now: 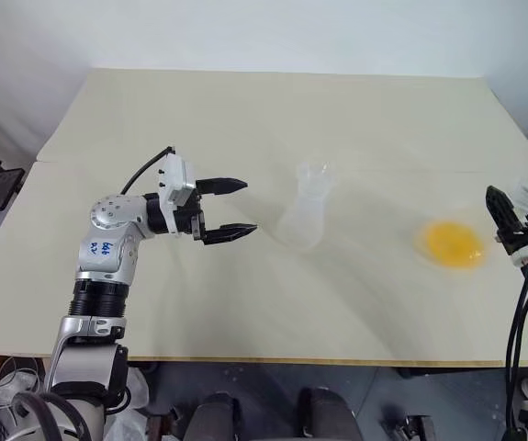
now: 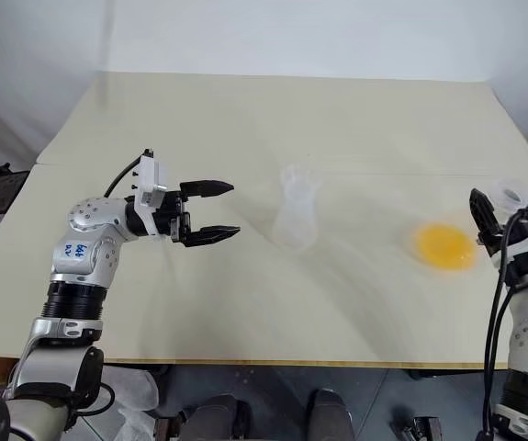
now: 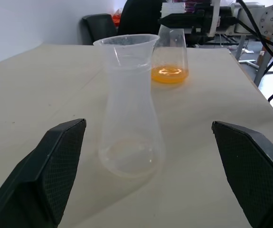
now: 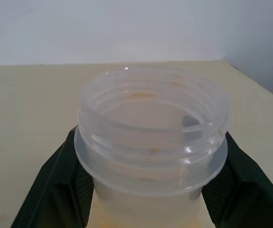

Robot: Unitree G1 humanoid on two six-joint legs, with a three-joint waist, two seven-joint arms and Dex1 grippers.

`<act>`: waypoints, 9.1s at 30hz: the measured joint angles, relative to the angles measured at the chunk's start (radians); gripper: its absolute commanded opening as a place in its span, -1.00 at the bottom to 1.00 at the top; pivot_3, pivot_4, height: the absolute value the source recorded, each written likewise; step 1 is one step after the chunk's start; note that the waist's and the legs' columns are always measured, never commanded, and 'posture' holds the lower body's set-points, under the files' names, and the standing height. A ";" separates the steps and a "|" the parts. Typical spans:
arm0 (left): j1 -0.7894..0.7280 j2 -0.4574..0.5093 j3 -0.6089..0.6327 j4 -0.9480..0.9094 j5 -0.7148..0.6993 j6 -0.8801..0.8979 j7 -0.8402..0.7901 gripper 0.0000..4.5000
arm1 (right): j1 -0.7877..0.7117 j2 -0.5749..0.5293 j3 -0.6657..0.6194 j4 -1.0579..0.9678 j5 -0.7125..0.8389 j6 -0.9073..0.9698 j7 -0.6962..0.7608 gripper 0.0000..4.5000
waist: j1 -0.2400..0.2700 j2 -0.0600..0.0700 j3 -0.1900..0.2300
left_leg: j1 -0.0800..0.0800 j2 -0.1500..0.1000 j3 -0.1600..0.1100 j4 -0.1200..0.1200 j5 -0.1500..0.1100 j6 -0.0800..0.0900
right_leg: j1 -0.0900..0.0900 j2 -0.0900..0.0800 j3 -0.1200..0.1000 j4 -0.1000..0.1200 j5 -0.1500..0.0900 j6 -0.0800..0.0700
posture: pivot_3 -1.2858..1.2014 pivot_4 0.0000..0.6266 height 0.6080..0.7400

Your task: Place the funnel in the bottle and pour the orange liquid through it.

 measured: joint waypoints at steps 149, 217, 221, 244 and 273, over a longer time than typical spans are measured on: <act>0.213 -0.181 -0.047 -0.231 -0.030 -0.042 0.310 1.00 | -0.562 -0.158 0.785 0.127 -1.381 -0.698 -0.202 0.10 | -0.024 0.000 0.000 | -0.003 0.000 -0.012 -0.001 0.000 0.000 | -0.001 -0.001 -0.004 -0.001 0.000 0.000 | 0.03 -0.52 1.00; 0.194 -0.200 -0.047 -0.193 -0.030 -0.074 0.330 1.00 | -0.562 -0.165 0.785 0.131 -1.443 -0.704 -0.257 0.10 | -0.024 0.000 0.000 | -0.003 0.000 -0.011 -0.001 0.000 0.000 | -0.001 -0.001 -0.003 -0.002 0.000 0.000 | 0.03 -0.52 1.00; 0.194 -0.200 -0.047 -0.193 -0.030 -0.074 0.330 1.00 | -0.562 -0.165 0.785 0.133 -1.456 -0.704 -0.266 0.10 | -0.024 0.000 0.000 | -0.003 0.000 -0.011 -0.001 0.000 0.000 | -0.001 -0.001 -0.003 -0.002 0.000 0.000 | 0.03 -0.52 1.00; 0.194 -0.215 -0.047 -0.193 -0.030 -0.074 0.336 1.00 | -0.565 -0.174 0.785 0.145 -1.468 -0.727 -0.278 0.10 | -0.024 0.000 0.000 | -0.003 0.000 -0.011 -0.001 0.000 0.000 | -0.001 -0.001 -0.003 -0.002 0.000 0.000 | 0.03 -0.52 1.00; 0.195 -0.234 -0.040 -0.193 -0.043 -0.084 0.358 1.00 | -0.582 -0.187 0.785 0.147 -1.480 -0.743 -0.293 0.10 | -0.024 0.000 0.000 | -0.003 0.000 -0.011 -0.001 0.000 0.000 | -0.001 -0.001 -0.003 -0.002 0.000 0.000 | 0.03 -0.52 1.00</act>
